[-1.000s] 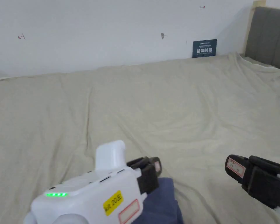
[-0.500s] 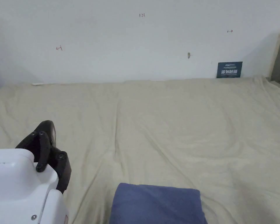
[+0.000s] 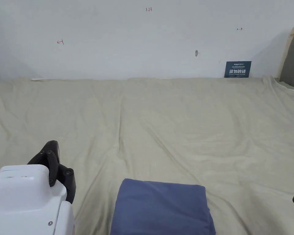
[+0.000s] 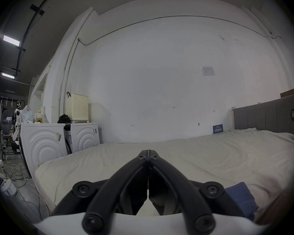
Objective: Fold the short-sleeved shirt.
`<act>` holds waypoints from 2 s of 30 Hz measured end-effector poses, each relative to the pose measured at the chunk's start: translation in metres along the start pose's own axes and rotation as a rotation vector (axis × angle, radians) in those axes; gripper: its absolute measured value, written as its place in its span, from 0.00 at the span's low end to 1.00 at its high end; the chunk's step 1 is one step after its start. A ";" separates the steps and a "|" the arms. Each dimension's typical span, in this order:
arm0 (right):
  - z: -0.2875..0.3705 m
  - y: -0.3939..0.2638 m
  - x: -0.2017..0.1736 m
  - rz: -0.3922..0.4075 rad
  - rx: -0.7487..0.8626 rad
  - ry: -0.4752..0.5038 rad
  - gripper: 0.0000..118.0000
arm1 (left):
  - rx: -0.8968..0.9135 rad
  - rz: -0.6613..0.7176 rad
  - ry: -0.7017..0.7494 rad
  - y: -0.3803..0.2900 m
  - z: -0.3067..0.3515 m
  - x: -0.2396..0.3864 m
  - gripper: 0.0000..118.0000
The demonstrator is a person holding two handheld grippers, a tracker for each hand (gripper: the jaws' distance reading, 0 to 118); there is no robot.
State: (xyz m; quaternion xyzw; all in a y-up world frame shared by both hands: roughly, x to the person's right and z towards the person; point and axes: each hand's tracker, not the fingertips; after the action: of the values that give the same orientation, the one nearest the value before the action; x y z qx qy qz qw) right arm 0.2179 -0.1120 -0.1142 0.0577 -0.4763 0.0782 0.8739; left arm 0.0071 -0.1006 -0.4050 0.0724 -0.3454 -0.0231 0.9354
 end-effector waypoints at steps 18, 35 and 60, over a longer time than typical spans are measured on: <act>0.002 0.015 -0.007 0.005 0.050 -0.011 0.94 | 0.049 -0.003 -0.012 0.020 0.005 -0.002 1.00; -0.004 0.008 -0.003 -0.016 -0.074 0.002 0.94 | -0.057 0.076 -0.056 0.014 -0.002 -0.013 1.00; -0.025 0.029 -0.006 -0.132 -0.066 0.146 0.00 | -0.069 0.162 -0.125 0.001 -0.017 -0.047 0.02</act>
State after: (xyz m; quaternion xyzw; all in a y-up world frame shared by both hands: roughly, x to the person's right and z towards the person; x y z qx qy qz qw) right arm 0.2301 -0.0793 -0.1320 0.0546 -0.4088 0.0086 0.9110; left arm -0.0174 -0.0932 -0.4478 0.0104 -0.4066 0.0364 0.9128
